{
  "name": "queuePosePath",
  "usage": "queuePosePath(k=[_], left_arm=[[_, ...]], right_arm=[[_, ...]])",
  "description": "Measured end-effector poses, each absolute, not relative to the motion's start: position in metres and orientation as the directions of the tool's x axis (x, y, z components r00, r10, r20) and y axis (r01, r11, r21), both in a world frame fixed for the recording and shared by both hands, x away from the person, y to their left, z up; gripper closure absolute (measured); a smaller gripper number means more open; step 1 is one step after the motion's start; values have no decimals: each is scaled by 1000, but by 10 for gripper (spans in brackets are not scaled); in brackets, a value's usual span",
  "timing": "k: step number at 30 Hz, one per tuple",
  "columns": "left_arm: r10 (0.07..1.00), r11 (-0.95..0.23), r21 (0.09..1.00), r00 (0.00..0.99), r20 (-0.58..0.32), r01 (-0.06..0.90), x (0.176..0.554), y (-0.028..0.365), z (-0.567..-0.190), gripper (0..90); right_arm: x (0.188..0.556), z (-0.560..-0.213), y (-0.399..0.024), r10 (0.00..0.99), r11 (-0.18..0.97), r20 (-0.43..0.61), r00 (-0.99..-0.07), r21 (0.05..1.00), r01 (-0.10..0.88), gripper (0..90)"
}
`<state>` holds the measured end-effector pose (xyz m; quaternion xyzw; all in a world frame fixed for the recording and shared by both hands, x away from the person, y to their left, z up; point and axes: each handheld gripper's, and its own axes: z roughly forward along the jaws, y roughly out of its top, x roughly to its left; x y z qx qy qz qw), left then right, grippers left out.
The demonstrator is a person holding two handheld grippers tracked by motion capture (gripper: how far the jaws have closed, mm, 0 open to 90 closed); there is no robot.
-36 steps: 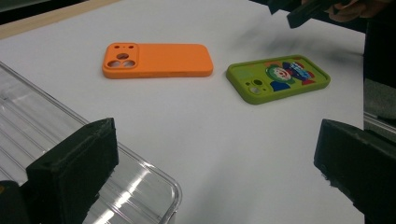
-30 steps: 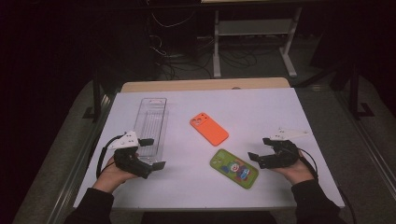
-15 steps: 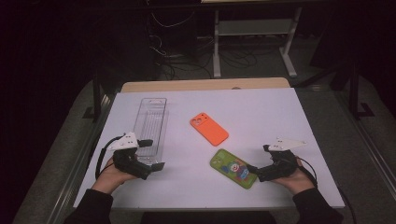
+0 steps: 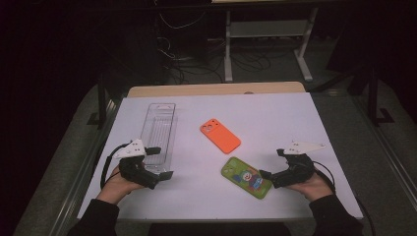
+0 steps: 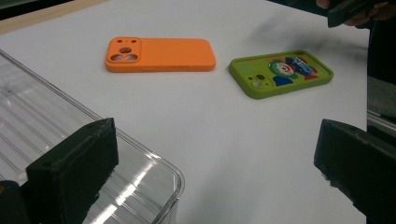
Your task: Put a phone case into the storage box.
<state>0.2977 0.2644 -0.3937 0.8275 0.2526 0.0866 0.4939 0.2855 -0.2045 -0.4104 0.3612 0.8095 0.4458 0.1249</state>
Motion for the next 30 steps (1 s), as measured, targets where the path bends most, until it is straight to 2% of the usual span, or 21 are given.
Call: queuePosePath(k=[11, 21, 30], left_arm=[[507, -374, 863, 854, -116, 339, 298, 264, -393, 0], [506, -372, 865, 855, -114, 336, 299, 265, -393, 0], [505, -375, 864, 856, -112, 335, 299, 265, -393, 0]], right_arm=[[290, -396, -198, 699, 345, 104, -708, 817, 461, 0], [299, -379, -181, 674, 388, 82, -734, 806, 447, 0], [307, -378, -165, 645, 443, 73, -761, 775, 450, 0]])
